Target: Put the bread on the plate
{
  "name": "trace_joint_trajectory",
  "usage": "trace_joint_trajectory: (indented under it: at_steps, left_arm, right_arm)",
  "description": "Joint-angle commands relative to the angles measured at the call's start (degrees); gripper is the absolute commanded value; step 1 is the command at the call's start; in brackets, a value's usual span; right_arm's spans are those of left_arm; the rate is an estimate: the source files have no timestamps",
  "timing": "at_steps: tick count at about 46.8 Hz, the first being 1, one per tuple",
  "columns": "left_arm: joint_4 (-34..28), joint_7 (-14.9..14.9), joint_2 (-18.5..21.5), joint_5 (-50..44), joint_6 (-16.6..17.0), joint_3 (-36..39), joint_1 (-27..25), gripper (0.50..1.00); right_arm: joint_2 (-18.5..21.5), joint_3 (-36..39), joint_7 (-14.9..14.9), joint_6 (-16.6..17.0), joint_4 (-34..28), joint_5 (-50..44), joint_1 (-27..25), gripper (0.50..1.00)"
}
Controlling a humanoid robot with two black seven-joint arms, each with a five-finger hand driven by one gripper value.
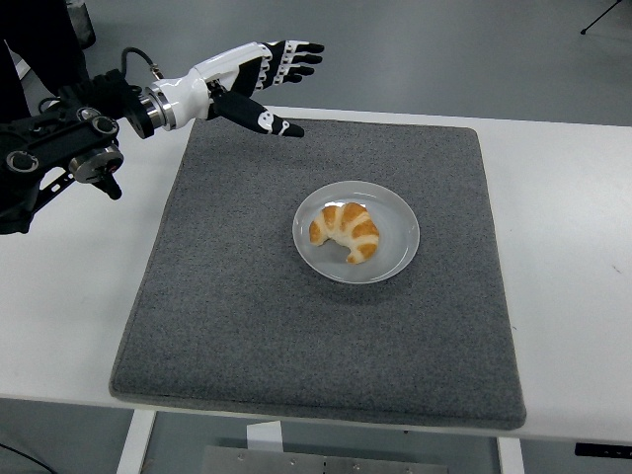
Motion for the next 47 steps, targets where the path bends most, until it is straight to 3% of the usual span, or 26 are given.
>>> trace_joint_trajectory:
  at_steps: [1, 14, 23, 38, 47]
  left_arm:
    - [3.63, 0.10, 0.01, -3.63, -2.16, -0.53, 0.24, 1.000]
    - [12.24, 0.45, 1.77, -16.28, -13.85, -1.14, 0.33, 1.000]
    - [15.85, 1.59, 1.68, -27.00, -17.54, -1.23, 1.30, 1.000]
    - [17.43, 10.47, 1.68, -39.84, -17.65, -1.41, 4.20, 1.000]
    - [18.58, 13.02, 1.77, -45.38, -17.65, -1.58, 5.52, 1.000]
  right_arm:
    - [0.00, 0.00, -0.01, -0.02, 0.00, 0.00, 0.00, 0.952]
    - [0.00, 0.00, -0.01, -0.02, 0.00, 0.00, 0.00, 0.954]
    - [0.00, 0.09, -0.01, -0.02, 0.00, 0.00, 0.00, 0.954]
    - [0.00, 0.09, -0.01, 0.07, 0.00, 0.00, 0.00, 0.952]
    - [0.00, 0.00, -0.01, 0.50, 0.09, 0.35, 0.00, 0.952]
